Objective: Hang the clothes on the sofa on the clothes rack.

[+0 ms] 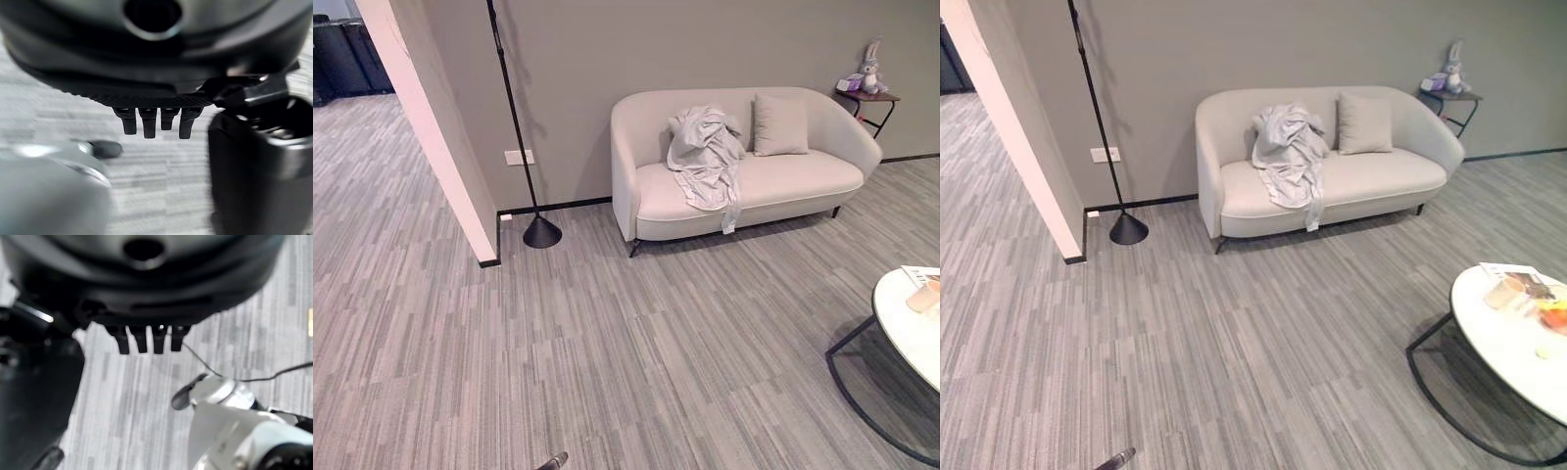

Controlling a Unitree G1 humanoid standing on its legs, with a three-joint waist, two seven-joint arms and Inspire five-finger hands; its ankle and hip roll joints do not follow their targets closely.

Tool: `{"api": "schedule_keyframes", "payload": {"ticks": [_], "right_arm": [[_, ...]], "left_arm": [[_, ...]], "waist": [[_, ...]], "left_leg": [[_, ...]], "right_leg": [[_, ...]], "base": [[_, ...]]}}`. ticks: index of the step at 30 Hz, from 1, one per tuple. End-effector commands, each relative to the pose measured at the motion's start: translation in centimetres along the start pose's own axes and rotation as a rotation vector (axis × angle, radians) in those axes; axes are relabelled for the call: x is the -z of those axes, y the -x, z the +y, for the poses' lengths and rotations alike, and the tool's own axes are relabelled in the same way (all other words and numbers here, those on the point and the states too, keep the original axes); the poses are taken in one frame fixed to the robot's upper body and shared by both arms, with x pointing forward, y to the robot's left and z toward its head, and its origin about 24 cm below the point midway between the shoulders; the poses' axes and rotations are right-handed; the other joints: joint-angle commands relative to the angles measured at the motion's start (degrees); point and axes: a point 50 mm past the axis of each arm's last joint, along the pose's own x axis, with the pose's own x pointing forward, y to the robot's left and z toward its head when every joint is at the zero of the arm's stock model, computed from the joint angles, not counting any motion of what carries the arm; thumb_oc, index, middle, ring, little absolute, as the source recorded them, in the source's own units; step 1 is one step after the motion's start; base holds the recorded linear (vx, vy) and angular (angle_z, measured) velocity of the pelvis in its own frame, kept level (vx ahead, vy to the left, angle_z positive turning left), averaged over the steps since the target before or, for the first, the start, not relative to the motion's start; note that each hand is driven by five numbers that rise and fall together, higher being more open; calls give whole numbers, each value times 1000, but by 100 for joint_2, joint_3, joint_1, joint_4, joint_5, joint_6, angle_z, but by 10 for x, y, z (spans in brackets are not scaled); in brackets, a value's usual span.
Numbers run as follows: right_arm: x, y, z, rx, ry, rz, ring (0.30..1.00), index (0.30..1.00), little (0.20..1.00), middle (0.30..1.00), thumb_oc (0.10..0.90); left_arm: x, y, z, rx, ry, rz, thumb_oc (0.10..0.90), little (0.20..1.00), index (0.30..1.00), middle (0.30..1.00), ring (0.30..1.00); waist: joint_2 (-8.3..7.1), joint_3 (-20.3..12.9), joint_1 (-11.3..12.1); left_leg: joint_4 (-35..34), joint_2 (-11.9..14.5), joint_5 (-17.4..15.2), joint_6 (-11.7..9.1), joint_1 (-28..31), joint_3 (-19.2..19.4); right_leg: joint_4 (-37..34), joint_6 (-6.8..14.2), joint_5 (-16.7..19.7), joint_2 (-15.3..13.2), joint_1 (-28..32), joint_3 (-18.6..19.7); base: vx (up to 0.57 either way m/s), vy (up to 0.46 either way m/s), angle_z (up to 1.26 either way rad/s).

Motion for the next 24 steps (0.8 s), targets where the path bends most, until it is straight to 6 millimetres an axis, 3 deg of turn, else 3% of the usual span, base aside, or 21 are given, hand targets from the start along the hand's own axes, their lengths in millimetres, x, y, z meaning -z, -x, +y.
{"api": "schedule_keyframes", "payload": {"ticks": [1,8,14,24], "right_arm": [[-3,1,5,11,-1,5,900,900,900,900,800],[-3,1,7,-5,245,23,900,900,900,900,800],[-3,0,22,-70,497,7,900,900,900,900,800],[1,0,28,-100,547,19,900,900,900,900,800]], "left_arm": [[-13,-2,-12,33,-2,-49,800,900,900,900,900],[9,-2,-28,114,-128,38,800,900,900,900,900],[9,-2,-40,156,-281,35,800,900,900,900,900],[4,-3,-41,156,-367,22,800,900,900,900,900]], "waist": [[48,-29,-21],[82,-45,-116],[85,-44,-194],[88,-57,-244]], "left_leg": [[-325,22,28,-109,132,505],[-325,95,19,-115,232,661],[-325,123,-32,-111,312,793],[-325,112,-82,-93,355,820]], "right_leg": [[-663,639,211,-266,503,206],[-663,637,254,-227,428,430],[-663,640,292,-219,402,566],[-663,656,319,-248,410,625]], "base": [[-24,-16,-7],[-26,-13,-11],[-8,-3,-18],[-1,8,-5]]}}
